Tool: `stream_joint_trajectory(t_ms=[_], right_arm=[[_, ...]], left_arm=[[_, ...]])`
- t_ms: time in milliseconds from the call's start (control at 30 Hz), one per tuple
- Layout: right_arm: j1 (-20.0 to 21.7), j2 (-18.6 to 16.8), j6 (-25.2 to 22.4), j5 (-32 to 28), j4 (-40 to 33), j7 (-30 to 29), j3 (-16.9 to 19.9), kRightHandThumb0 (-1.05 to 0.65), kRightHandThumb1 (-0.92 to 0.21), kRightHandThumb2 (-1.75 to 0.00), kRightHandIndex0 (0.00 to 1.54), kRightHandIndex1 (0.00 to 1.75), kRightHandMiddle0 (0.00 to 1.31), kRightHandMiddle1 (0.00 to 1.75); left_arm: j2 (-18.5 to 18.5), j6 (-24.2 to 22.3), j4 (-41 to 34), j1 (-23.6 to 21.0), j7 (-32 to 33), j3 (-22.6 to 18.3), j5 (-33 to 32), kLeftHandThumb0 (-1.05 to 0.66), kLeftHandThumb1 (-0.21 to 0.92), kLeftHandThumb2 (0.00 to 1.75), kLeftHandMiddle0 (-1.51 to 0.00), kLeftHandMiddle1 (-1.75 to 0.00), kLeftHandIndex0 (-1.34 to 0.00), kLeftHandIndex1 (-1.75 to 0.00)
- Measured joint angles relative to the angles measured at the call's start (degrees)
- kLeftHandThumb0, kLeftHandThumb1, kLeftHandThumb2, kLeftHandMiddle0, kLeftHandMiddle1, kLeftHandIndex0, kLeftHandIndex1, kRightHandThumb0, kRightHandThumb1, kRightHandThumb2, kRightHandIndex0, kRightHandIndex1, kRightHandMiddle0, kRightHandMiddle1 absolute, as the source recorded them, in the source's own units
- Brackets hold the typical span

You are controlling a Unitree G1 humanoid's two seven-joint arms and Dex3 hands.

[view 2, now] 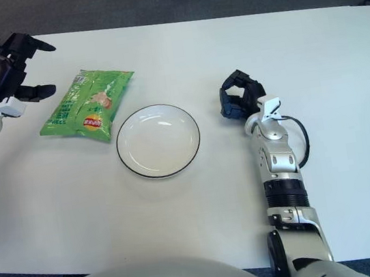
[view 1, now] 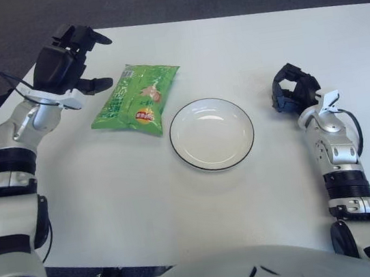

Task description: Put the snack into the plate.

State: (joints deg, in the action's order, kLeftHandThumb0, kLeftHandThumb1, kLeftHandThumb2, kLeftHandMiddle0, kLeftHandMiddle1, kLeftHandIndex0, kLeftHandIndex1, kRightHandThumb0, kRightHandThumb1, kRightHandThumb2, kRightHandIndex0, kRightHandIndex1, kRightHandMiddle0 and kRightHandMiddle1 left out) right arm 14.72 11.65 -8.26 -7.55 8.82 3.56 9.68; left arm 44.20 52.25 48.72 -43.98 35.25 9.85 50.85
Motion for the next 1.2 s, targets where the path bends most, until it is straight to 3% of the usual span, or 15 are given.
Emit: stream_joint_trajectory(t_ms=[300, 567, 833, 1200], right_arm=[[0.0, 0.0, 0.0, 0.0, 0.0, 0.0, 0.1, -0.46, -0.40, -1.22, 1.29, 1.75, 0.55, 1.75], [0.0, 0.0, -0.1, -0.1, -0.2, 0.0, 0.0, -0.46, -0.40, -1.22, 1.29, 1.75, 0.55, 1.75], [-0.2, -0.2, -0.2, -0.1, -0.5, 0.0, 0.0, -0.46, -0.40, -1.22, 1.29, 1.75, 0.55, 1.75], [-0.3, -0.3, -0.3, -0.1, -0.8, 0.0, 0.1, -0.46, -0.40, -1.22, 1.29, 1.75, 0.55, 1.75]], left_arm=[[0.9, -6.5, 4.5, -7.6, 12.3, 9.6, 11.3, -0.47, 0.57, 1.03, -0.15, -1.03, 0.00, -1.11], [0.7, -11.5, 9.9, -14.2, 20.4, 19.2, 18.9, -0.51, 0.69, 0.95, -0.12, -0.91, 0.00, -1.08], [-0.3, -13.3, 14.3, -17.7, 26.0, 27.6, 23.8, -0.49, 0.59, 0.96, -0.09, -0.81, 0.00, -1.04], [-1.1, -14.7, 17.0, -20.7, 30.5, 35.3, 26.5, -0.52, 0.58, 0.95, -0.08, -0.77, 0.00, -1.01]])
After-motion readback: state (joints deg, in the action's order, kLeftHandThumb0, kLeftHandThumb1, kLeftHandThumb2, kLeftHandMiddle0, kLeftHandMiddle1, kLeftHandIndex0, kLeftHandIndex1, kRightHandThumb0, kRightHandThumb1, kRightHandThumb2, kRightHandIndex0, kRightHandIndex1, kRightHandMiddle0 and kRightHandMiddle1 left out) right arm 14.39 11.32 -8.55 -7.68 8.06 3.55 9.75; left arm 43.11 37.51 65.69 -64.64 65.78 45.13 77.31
